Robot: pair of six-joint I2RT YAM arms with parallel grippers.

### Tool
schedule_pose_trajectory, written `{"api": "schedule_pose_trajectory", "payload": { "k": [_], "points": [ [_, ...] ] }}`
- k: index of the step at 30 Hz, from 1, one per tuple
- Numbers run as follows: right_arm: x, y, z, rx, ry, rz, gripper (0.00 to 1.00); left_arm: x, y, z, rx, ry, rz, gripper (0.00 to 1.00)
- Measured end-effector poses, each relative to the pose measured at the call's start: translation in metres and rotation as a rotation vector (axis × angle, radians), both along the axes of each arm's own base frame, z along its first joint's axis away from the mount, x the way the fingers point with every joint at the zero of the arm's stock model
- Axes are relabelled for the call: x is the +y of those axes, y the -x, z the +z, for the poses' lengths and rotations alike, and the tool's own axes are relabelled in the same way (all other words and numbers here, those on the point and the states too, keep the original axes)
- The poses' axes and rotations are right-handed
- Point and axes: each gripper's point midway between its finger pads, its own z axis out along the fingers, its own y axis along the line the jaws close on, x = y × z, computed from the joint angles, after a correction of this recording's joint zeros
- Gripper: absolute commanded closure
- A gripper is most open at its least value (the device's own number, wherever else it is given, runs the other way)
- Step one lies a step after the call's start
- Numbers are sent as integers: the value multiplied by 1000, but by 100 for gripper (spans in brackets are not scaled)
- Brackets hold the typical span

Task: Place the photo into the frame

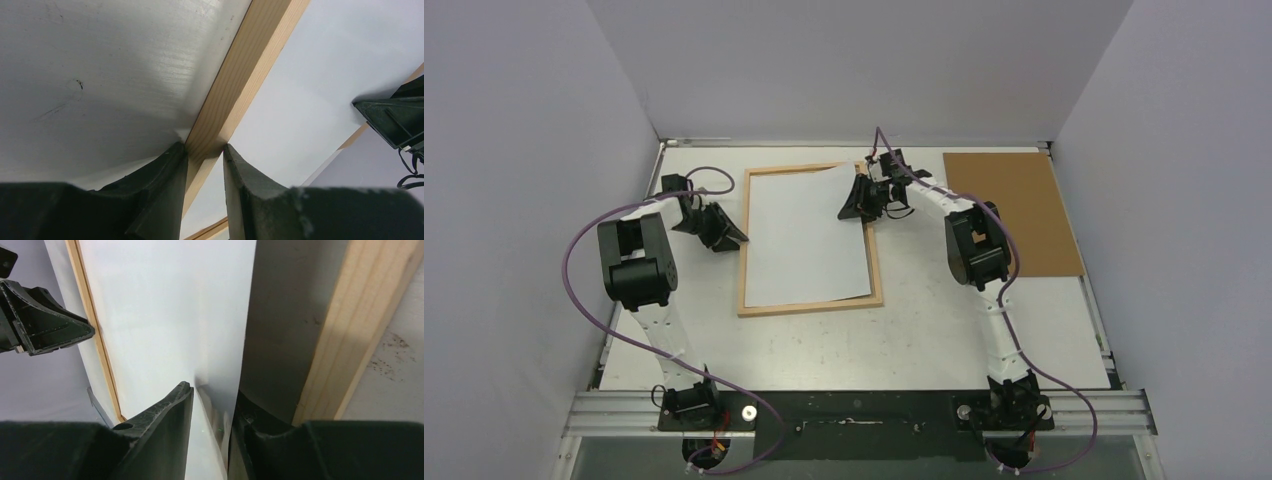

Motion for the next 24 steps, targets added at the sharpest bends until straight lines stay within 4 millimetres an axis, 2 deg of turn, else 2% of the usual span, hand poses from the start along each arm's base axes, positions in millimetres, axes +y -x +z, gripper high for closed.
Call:
{"api": "schedule_pose_trajectory", "payload": {
  "k": [6, 8, 14, 24],
  "points": [
    [0, -2, 8, -6, 7, 2, 53, 0, 0, 0, 0, -1, -1, 69],
    [-3, 0, 6, 5, 24, -4, 50, 0, 0, 0, 0, -1, -1, 69],
    [-11, 2, 8, 16, 73, -32, 49, 0, 0, 0, -2, -3, -6, 69],
    [-34, -6, 48, -56, 116, -102, 50, 0, 0, 0, -2, -7, -8, 69]
  ]
}}
